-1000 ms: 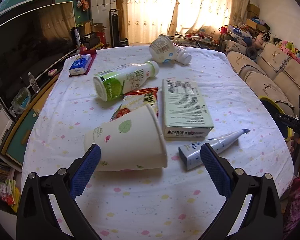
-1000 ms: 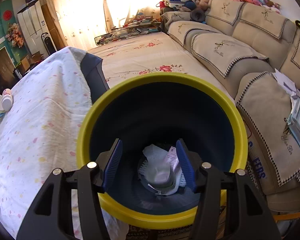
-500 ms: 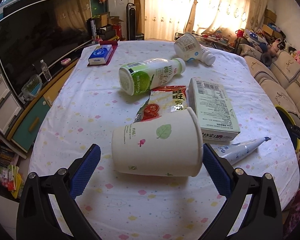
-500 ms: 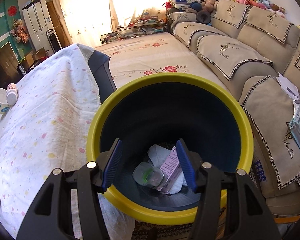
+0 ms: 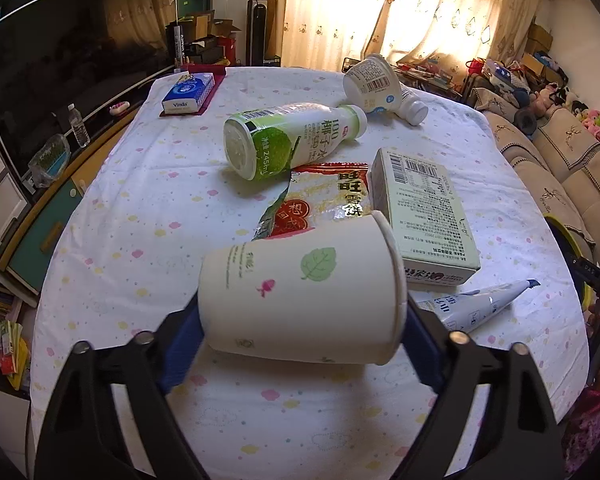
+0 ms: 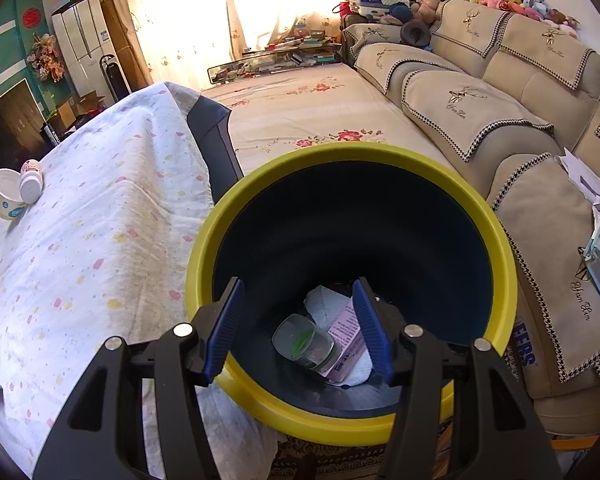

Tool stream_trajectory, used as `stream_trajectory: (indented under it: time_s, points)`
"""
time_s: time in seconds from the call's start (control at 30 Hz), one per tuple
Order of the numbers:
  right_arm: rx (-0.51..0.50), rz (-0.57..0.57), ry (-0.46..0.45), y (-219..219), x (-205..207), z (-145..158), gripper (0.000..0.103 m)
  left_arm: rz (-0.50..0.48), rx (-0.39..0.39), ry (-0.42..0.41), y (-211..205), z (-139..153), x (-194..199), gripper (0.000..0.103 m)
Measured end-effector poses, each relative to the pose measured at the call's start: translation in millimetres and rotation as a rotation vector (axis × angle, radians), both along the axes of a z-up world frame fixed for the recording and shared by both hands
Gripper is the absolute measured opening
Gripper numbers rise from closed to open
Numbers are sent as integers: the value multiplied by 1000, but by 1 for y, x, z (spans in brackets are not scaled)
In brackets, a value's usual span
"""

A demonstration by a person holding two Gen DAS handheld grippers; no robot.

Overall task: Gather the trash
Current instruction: 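Carry the white paper cup into the bin and open the left tool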

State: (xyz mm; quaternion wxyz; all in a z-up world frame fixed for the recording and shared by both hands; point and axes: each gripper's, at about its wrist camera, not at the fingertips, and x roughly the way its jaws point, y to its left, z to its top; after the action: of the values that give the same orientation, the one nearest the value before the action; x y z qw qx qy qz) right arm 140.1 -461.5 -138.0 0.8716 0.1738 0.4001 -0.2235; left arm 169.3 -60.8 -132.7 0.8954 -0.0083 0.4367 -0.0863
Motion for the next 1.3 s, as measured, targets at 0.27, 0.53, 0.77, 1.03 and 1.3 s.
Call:
stream_trajectory:
  time_s: [0.27, 0.53, 0.77, 1.03, 1.3]
  points:
    - [-6, 14, -14, 6, -7, 7, 54, -47, -6, -48, -4, 21, -15, 84]
    - [-10, 20, -30, 7, -19, 13, 54, -179, -14, -124, -44, 58, -31, 84]
    - [-26, -8, -57, -5, -37, 22, 54, -398, -37, -159, -133, 80, -26, 84]
    - [-36, -79, -77, -38, -69, 30, 54, -648, -74, -121, -268, 78, -11, 84]
    - [-5, -144, -71, -71, -93, 20, 54, -783, -55, -45, -400, 51, 4, 84]
